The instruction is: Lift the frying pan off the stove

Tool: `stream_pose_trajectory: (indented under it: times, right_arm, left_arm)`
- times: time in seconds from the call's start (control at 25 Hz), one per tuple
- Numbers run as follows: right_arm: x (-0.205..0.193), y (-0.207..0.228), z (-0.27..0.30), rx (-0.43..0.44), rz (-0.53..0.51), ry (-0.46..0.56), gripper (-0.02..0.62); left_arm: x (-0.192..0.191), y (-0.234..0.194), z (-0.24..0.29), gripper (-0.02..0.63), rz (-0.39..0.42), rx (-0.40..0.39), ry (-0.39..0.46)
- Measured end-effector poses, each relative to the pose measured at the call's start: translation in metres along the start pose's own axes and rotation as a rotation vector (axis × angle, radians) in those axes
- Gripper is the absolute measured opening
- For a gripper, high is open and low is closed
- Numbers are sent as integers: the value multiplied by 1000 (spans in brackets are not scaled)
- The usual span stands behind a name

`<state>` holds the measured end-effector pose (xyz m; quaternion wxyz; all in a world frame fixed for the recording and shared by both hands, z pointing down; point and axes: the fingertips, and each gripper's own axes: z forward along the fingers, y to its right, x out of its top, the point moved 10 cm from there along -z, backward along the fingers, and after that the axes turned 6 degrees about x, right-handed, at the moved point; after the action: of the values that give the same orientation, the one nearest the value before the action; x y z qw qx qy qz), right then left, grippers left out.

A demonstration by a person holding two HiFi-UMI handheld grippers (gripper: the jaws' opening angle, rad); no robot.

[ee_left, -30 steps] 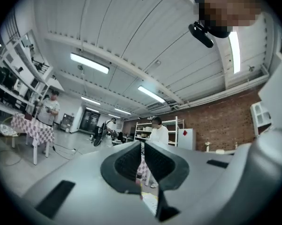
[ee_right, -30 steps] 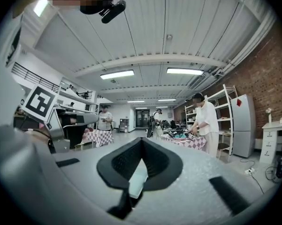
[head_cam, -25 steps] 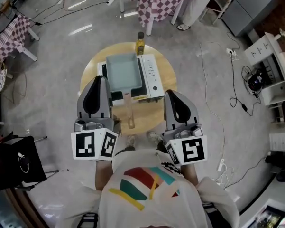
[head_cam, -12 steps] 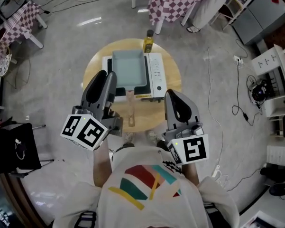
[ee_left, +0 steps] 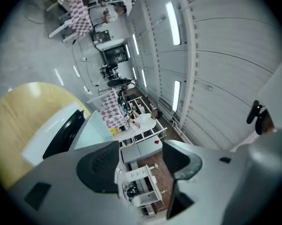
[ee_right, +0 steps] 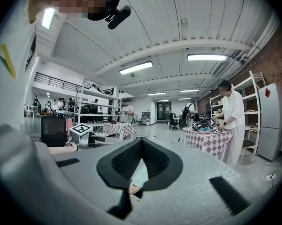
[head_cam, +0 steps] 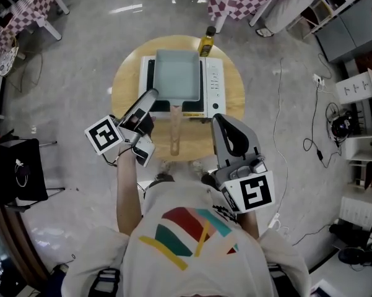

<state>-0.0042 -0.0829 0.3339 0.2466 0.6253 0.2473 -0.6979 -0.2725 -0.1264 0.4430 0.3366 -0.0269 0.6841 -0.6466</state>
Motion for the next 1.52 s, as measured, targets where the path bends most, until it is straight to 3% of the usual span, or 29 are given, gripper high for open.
stream_pose_trajectory:
  times: [0.32, 0.6, 0.8, 1.16, 1.24, 1.32, 1.36, 1.52]
  right_arm:
    - [-13, 2, 0, 0, 7, -40, -6]
    - [-17, 1, -4, 2, 10, -50, -6]
    - [-23, 5, -9, -18, 10, -77, -6]
    - [-28, 5, -11, -22, 11, -141, -6]
    - [-29, 6, -11, -27, 10, -150, -6]
    - [-30, 6, -13, -26, 8, -150, -6]
    - [-30, 7, -13, -26, 8, -151, -6]
    - [-32, 7, -16, -25, 3, -152, -6]
  left_arm:
    - [-44, -75, 13, 259, -186, 82, -345]
    - [-81, -106, 30, 259, -373, -11, -559]
    - [-98, -105, 45, 259, -480, -74, -602]
    - [-119, -88, 65, 236, -479, -145, -762]
    - [-120, -85, 67, 181, -471, -150, -796]
    - [-121, -83, 68, 65, -458, -137, -824]
    - [-121, -83, 69, 41, -453, -131, -837]
    - [-122, -84, 71, 20, -458, -133, -877]
